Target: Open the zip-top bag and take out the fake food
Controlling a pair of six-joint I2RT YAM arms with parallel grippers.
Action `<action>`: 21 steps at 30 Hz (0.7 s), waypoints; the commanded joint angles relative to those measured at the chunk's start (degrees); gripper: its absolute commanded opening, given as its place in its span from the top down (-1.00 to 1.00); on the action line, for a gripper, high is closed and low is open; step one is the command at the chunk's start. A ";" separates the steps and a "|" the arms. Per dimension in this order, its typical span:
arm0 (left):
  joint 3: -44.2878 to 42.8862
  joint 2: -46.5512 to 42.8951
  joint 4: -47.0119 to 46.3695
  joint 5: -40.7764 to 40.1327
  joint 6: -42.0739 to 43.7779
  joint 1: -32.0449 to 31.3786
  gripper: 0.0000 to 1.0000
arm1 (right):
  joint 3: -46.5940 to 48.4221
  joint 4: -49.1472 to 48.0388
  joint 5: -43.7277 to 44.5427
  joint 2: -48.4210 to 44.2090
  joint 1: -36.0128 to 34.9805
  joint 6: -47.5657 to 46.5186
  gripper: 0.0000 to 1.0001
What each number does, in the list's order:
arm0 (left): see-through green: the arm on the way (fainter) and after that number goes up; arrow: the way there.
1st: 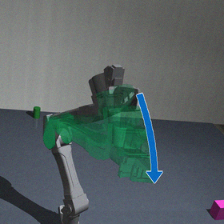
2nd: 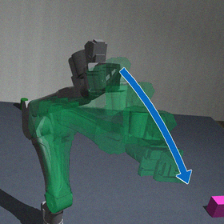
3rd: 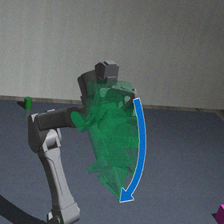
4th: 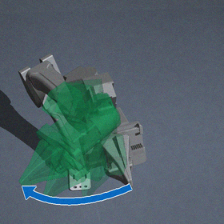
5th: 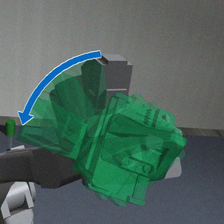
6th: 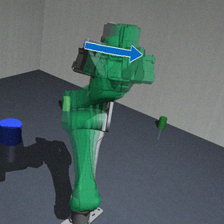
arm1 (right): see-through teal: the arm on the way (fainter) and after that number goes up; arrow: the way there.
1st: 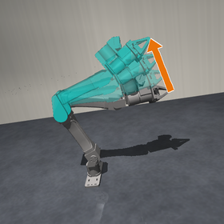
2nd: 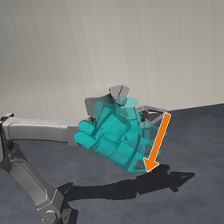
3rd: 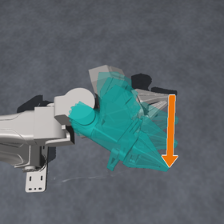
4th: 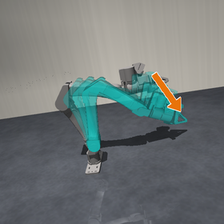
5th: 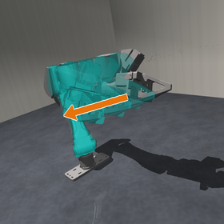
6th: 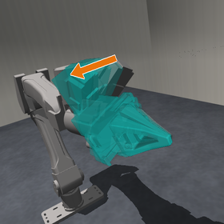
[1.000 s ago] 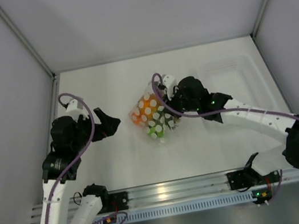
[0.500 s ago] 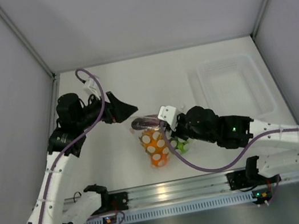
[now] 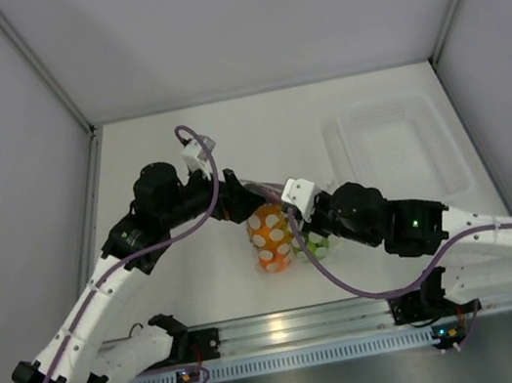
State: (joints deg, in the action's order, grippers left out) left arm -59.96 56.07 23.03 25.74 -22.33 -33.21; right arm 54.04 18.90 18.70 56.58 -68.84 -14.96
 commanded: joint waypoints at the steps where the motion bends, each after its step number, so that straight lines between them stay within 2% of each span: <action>1: -1.21 -0.26 -2.99 -12.71 0.37 -1.15 -0.97 | 0.01 -4.39 3.44 -2.61 -1.12 -0.16 1.00; 3: 0.46 -2.98 -3.34 -13.95 -0.96 -1.24 -0.98 | -0.16 -5.09 6.16 -3.05 -1.21 0.19 1.00; 8: 4.68 -7.55 -4.66 -13.78 -2.90 -1.33 -0.97 | -1.13 -6.85 5.48 -5.06 -1.12 1.16 1.00; 21: 11.62 -13.53 -15.02 -15.80 -4.30 -1.24 -0.98 | -4.82 -11.16 -11.92 -14.65 -1.21 3.36 1.00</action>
State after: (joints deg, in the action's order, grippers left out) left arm -48.93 44.45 16.01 11.27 -25.85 -34.28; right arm 48.69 15.07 12.91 44.42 -68.90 -13.17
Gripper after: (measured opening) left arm 0.987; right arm 0.005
